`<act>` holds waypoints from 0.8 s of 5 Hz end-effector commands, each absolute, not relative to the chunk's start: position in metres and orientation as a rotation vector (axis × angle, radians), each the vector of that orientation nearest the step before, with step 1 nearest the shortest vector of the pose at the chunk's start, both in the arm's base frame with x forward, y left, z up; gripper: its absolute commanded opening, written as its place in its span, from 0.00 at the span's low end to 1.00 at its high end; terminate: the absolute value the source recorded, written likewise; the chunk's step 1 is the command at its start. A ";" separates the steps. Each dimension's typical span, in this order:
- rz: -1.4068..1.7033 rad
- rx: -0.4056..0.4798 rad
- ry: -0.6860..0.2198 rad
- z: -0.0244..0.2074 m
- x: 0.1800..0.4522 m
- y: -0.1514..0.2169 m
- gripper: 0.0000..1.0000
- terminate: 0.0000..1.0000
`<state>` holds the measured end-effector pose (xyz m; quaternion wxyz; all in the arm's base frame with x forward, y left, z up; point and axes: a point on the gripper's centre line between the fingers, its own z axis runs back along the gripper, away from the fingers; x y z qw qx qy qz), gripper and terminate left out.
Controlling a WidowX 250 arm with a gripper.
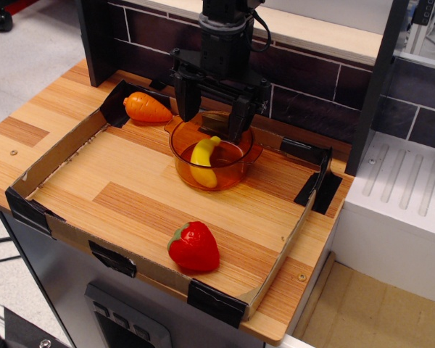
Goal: Put banana in pot
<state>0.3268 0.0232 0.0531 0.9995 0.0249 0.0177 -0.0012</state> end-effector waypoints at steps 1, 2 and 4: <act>-0.016 -0.010 -0.103 0.120 0.336 0.022 1.00 0.00; -0.037 -0.042 -0.119 0.136 0.329 0.019 1.00 0.00; -0.037 -0.042 -0.119 0.136 0.329 0.019 1.00 1.00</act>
